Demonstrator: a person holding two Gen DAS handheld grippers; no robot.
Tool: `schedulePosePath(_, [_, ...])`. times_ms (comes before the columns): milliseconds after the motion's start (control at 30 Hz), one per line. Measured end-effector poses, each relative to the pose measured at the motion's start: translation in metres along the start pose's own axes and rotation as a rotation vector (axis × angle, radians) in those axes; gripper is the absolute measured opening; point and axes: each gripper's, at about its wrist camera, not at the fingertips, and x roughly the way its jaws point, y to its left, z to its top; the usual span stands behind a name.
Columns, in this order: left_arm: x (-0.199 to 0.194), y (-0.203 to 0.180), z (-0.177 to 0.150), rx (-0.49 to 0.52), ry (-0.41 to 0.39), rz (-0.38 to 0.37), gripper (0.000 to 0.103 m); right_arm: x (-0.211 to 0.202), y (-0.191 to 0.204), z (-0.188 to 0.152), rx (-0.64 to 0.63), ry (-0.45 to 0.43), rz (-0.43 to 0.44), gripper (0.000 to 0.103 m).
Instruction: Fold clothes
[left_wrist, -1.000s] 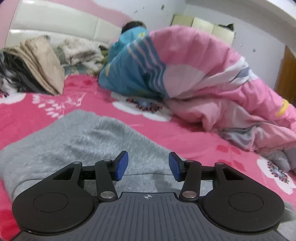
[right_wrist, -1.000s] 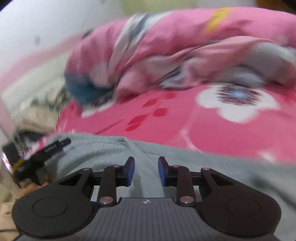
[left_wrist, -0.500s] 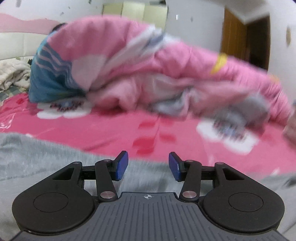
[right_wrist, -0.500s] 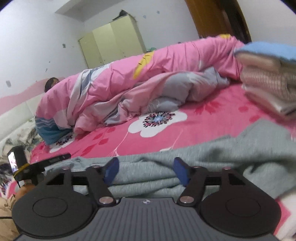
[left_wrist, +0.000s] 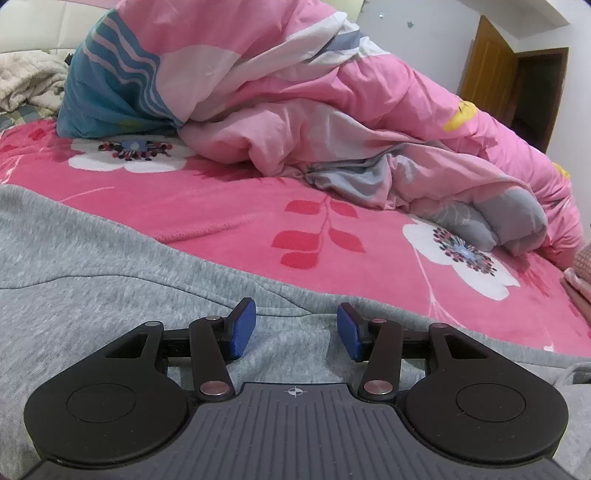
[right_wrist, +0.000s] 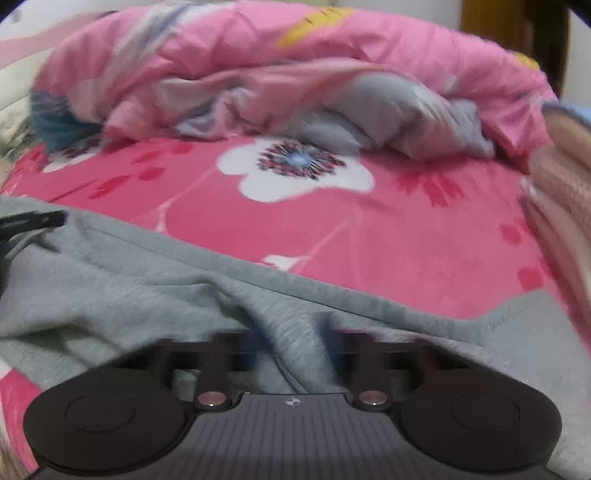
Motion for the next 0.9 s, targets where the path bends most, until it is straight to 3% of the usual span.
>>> schedulePosePath(100, [0.000, 0.000, 0.000, -0.001, -0.002, -0.002, 0.048, -0.024, -0.013, 0.007, 0.078, -0.087, 0.000, 0.006])
schedulePosePath(233, [0.000, 0.001, 0.000, -0.003, -0.004, -0.004, 0.048, -0.085, -0.016, -0.002, 0.068, -0.240, 0.010, 0.006])
schedulePosePath(333, [0.000, 0.001, -0.001, -0.007, -0.005, -0.007, 0.049, -0.127, -0.015, -0.019, 0.040, -0.290, 0.000, 0.006])
schedulePosePath(433, [-0.001, 0.001, -0.001, -0.006, -0.008, -0.012, 0.049, -0.154, -0.016, -0.040, 0.047, -0.281, 0.005, 0.005])
schedulePosePath(667, [-0.001, 0.001, 0.000, -0.007, -0.008, -0.009, 0.049, -0.130, -0.013, -0.060, 0.051, -0.207, -0.039, 0.005])
schedulePosePath(900, [-0.002, 0.002, 0.000, -0.012, -0.009, -0.010, 0.048, -0.098, -0.035, -0.019, 0.065, -0.198, -0.095, 0.005])
